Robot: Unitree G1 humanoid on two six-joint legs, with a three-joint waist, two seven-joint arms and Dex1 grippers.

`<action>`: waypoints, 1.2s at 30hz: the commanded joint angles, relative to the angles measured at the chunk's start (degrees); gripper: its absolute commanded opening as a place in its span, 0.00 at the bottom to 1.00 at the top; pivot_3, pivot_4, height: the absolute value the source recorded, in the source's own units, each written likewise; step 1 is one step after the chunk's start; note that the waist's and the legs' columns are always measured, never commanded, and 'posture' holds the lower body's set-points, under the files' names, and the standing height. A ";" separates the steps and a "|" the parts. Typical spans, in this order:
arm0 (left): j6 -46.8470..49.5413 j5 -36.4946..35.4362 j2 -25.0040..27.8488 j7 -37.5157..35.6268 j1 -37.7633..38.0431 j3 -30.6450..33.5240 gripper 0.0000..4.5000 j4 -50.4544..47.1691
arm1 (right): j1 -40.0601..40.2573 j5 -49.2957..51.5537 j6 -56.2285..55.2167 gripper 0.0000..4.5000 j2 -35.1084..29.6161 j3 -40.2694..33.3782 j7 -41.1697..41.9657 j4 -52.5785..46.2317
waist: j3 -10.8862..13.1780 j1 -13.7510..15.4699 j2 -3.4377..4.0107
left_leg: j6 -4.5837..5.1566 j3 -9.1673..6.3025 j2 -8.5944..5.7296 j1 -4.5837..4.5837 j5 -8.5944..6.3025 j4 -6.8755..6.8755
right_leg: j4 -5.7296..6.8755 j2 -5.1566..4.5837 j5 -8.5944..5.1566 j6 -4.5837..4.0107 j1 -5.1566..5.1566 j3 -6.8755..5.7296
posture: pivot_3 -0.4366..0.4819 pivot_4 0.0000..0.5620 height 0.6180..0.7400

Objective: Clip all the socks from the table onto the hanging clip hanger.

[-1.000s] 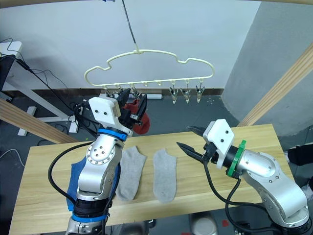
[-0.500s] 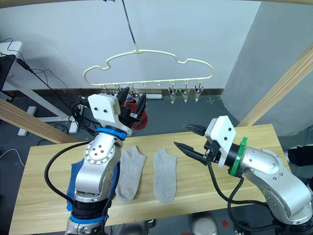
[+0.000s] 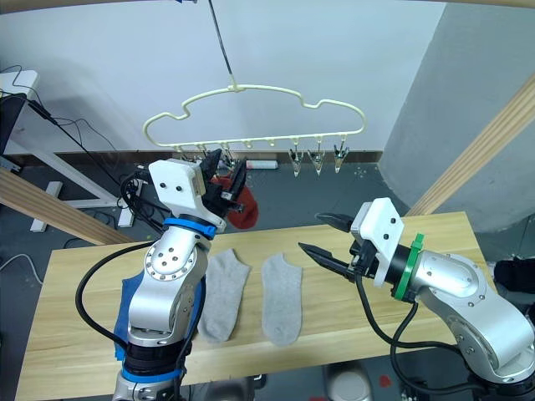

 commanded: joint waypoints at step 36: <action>-2.44 1.27 -1.41 1.23 3.61 -1.50 0.69 -3.53 | 1.53 1.88 -0.90 0.63 -2.81 -1.83 2.96 -0.91 | -0.02 0.08 -0.01 | 0.01 0.01 0.01 -0.01 0.00 0.04 | 0.04 -0.01 0.01 0.01 0.00 0.00 | 0.14 0.59 1.00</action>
